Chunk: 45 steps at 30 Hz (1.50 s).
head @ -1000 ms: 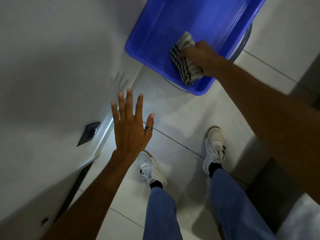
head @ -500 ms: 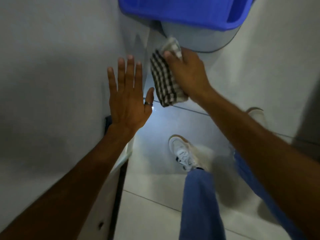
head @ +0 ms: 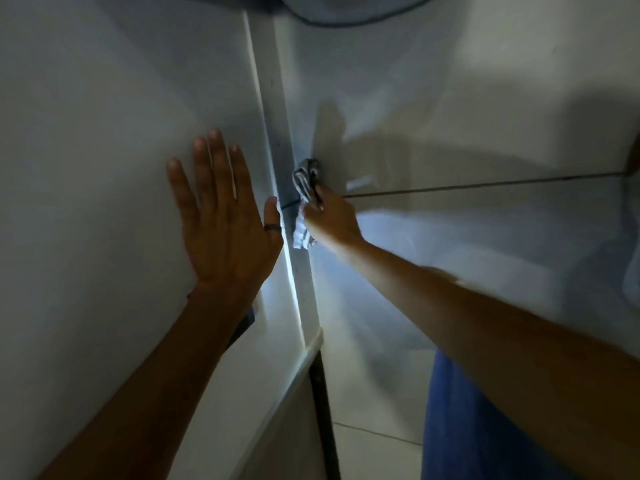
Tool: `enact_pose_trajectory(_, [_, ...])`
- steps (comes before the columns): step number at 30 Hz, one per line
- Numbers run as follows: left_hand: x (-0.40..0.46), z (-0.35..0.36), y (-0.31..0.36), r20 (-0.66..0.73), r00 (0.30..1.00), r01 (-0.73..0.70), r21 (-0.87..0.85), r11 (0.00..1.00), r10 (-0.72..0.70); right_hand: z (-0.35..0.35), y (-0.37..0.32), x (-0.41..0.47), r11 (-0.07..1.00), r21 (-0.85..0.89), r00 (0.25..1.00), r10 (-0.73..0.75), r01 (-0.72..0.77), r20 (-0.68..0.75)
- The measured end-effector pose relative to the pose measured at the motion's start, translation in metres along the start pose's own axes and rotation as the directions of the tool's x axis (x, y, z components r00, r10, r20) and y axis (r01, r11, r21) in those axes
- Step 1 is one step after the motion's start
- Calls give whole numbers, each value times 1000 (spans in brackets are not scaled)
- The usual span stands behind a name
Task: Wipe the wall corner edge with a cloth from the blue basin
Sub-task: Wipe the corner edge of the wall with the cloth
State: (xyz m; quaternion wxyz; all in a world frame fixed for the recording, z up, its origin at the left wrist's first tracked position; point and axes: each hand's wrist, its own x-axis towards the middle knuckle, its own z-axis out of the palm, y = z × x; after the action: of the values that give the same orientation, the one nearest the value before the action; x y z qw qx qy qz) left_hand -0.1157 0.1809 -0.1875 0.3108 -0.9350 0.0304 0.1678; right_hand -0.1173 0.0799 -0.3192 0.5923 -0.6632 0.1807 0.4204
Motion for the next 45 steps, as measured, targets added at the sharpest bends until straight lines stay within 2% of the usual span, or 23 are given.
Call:
enact_pose_trajectory(3, [5, 5, 0, 76, 996, -51, 169, 984, 38, 30, -7, 18, 999, 36, 998, 6, -9, 68])
enact_pose_trajectory(6, [15, 8, 3, 157, 984, -122, 275, 954, 80, 30, -29, 48, 997, 73, 1000, -20, 19, 13])
enact_pose_trajectory(13, [62, -1, -8, 216, 965, -226, 386, 894, 151, -29, -137, 150, 989, 18, 985, -145, 144, 94])
enact_pose_trajectory(16, [84, 1, -10, 219, 963, -241, 422, 874, 159, -36, -150, 167, 982, -29, 981, -185, 187, 65])
enact_pose_trajectory(21, [105, 9, -4, 139, 980, -190, 411, 892, 144, -34, -117, 168, 949, 134, 957, -291, 287, 14])
enact_pose_trajectory(25, [125, 15, 1, 133, 987, -145, 489, 860, 90, -38, -108, 180, 932, 45, 931, -362, 360, 50])
enact_pose_trajectory(29, [128, 20, 4, 32, 998, -62, 502, 863, 53, -3, -60, 148, 870, -151, 878, -478, 470, -24])
enact_pose_trajectory(33, [107, 10, -4, -19, 999, 38, 488, 872, -33, 42, 38, 44, 862, -194, 883, -453, 468, 120])
enact_pose_trajectory(35, [90, 1, -8, -34, 997, 75, 429, 900, -66, 45, 50, 37, 852, -202, 875, -462, 483, 144])
enact_pose_trajectory(37, [76, -7, -10, -52, 996, 85, 368, 926, -71, 40, 24, 55, 853, -240, 884, -461, 464, 70])
enact_pose_trajectory(41, [61, -19, -20, -53, 996, 84, 416, 905, -67, -1, -68, 139, 827, -337, 873, -487, 450, -30])
enact_pose_trajectory(45, [62, -23, -19, -51, 996, 93, 413, 906, -79, -41, -142, 200, 830, -362, 883, -468, 425, -34])
